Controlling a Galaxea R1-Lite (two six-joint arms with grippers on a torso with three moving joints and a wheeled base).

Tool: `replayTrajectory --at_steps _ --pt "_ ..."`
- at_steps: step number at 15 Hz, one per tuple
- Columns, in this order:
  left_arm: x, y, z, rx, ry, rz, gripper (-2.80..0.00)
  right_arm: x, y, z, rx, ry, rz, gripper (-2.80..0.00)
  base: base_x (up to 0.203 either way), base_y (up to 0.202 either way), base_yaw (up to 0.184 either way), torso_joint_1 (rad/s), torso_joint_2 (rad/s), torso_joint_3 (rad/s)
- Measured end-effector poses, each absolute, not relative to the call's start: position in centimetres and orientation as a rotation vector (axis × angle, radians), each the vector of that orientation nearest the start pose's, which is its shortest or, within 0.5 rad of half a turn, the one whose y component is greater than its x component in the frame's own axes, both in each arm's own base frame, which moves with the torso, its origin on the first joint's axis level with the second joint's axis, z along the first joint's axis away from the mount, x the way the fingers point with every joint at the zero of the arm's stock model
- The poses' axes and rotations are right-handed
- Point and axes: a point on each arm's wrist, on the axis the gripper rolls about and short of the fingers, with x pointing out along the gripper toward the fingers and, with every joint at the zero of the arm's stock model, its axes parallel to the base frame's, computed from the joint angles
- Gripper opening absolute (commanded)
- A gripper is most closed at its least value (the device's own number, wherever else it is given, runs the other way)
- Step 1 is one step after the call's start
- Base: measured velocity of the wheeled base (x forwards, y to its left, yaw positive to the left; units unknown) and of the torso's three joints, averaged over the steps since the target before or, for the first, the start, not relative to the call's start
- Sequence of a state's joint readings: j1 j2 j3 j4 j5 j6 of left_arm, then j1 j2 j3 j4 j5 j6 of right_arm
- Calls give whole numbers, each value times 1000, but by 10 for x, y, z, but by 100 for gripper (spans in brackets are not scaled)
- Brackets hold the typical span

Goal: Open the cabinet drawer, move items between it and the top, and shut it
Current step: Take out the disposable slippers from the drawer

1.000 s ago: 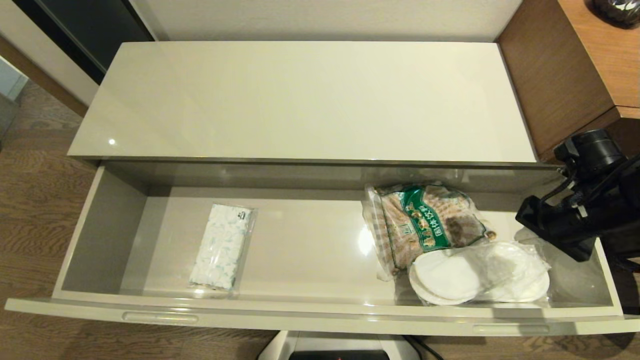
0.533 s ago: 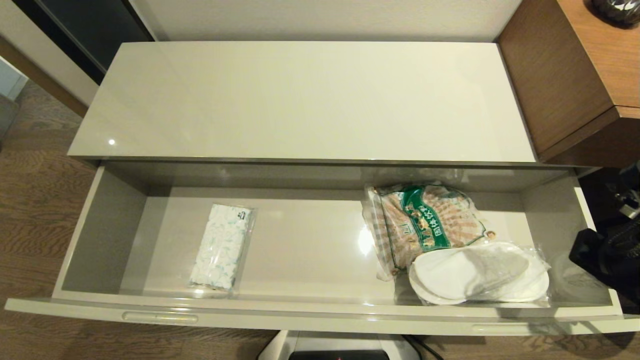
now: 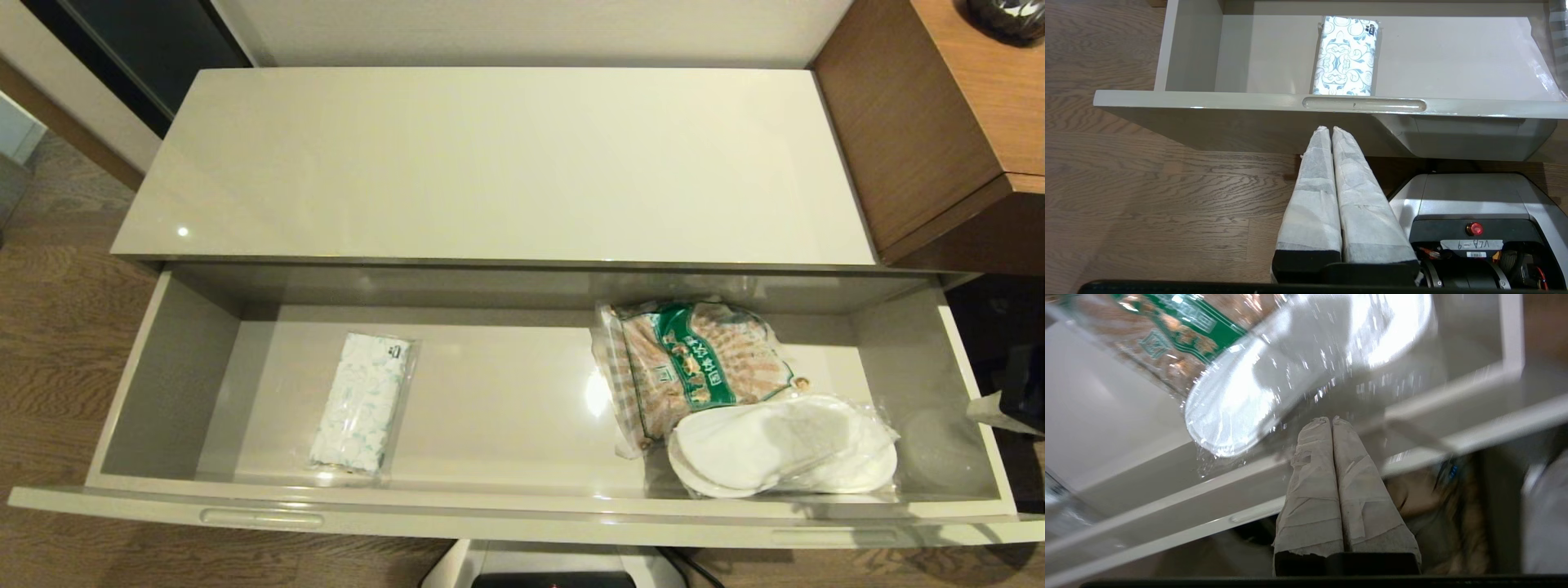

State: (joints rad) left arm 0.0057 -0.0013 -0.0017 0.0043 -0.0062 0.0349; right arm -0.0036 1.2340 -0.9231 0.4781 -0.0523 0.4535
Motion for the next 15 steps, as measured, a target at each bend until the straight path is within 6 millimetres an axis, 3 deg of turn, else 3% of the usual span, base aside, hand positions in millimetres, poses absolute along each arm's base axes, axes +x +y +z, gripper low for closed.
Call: replayTrajectory --at_steps 3,5,8,13,14,15 --pt "-23 0 75 35 2 -1 -280 161 -4 242 241 635 -148 -280 0 0 0 0 0 0" --pt "-23 0 75 35 1 0 -280 167 -4 249 253 598 -152 -280 0 0 0 0 0 0" --pt "-23 0 75 35 1 0 -280 199 -5 261 379 584 -191 -280 0 0 0 0 0 0" --pt "-23 0 75 35 2 -1 -280 242 -6 263 517 604 -253 -280 0 0 0 0 0 0" --pt "-23 0 75 35 1 0 -280 250 -6 261 531 611 -261 0 0 0 0 0 0 0" --pt "-23 0 75 35 2 0 -280 257 -7 258 535 624 -268 0 0 0 0 0 0 0"
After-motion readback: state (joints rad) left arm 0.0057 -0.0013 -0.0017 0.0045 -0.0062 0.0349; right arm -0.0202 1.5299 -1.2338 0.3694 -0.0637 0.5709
